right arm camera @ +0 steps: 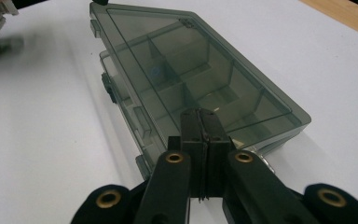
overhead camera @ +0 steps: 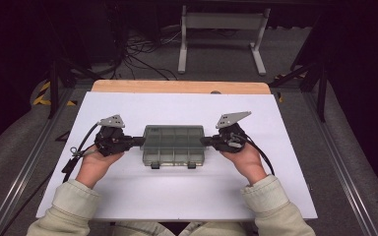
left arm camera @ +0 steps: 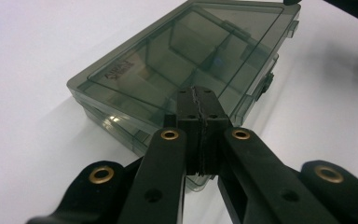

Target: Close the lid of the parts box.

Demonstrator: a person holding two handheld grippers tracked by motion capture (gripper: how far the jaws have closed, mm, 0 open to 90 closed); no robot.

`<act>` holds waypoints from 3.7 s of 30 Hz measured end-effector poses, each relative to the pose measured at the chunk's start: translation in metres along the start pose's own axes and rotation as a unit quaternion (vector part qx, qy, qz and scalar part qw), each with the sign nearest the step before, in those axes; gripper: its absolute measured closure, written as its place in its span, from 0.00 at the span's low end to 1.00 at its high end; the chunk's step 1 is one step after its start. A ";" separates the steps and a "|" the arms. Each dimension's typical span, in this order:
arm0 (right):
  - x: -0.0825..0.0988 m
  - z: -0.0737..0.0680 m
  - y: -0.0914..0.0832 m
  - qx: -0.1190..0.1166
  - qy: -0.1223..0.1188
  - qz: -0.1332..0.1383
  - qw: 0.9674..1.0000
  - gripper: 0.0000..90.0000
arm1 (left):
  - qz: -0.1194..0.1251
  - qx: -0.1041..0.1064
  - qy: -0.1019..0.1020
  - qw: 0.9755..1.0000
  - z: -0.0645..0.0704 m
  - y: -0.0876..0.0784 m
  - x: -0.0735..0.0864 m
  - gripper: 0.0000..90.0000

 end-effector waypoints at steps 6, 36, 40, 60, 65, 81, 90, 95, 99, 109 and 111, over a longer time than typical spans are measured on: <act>0.005 0.000 0.004 0.007 -0.004 -0.024 1.000 1.00 | -0.019 -0.007 0.009 1.000 0.001 0.005 0.004 1.00; 0.026 -0.002 0.025 0.008 0.000 -0.094 0.996 1.00 | -0.087 -0.022 0.054 0.995 0.008 0.020 0.023 1.00; 0.027 -0.003 0.027 0.010 -0.004 -0.099 0.995 1.00 | -0.092 -0.025 0.058 0.994 0.008 0.021 0.025 1.00; 0.030 -0.006 0.032 0.042 -0.031 -0.065 0.997 1.00 | -0.087 -0.045 0.063 0.993 0.009 0.022 0.028 1.00; 0.032 -0.006 0.032 0.047 -0.033 -0.051 0.997 1.00 | -0.082 -0.045 0.069 0.993 0.011 0.022 0.028 1.00; 0.027 -0.004 0.026 0.054 -0.027 -0.026 0.998 0.83 | -0.053 -0.054 0.061 0.995 0.012 0.020 0.025 0.91; -0.001 -0.013 -0.007 0.074 -0.057 0.065 0.994 0.43 | 0.015 -0.040 0.033 0.999 0.017 -0.005 0.017 0.36; -0.005 -0.017 -0.021 0.078 -0.065 0.096 0.990 0.31 | 0.048 -0.048 0.024 0.997 0.019 -0.020 0.018 0.18; -0.005 -0.022 -0.034 0.079 -0.071 0.123 0.987 0.21 | 0.088 -0.045 0.009 0.995 0.020 -0.033 0.018 0.07; 0.010 -0.030 -0.063 0.104 -0.082 0.161 0.978 0.12 | 0.153 -0.058 -0.021 0.986 0.014 -0.058 0.030 0.03; 0.014 -0.031 -0.067 0.107 -0.080 0.165 0.977 0.10 | 0.159 -0.076 -0.016 0.984 0.011 -0.061 0.035 0.03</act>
Point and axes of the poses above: each handheld gripper's, and its own axes: y roughly forward along the jaws, x roughly out of its underside, z roughly to its right, the point moved 10 cm from there along y, roughly forward along the jaws, and after that the axes turned 14 degrees about -x, right-handed, at the moved point
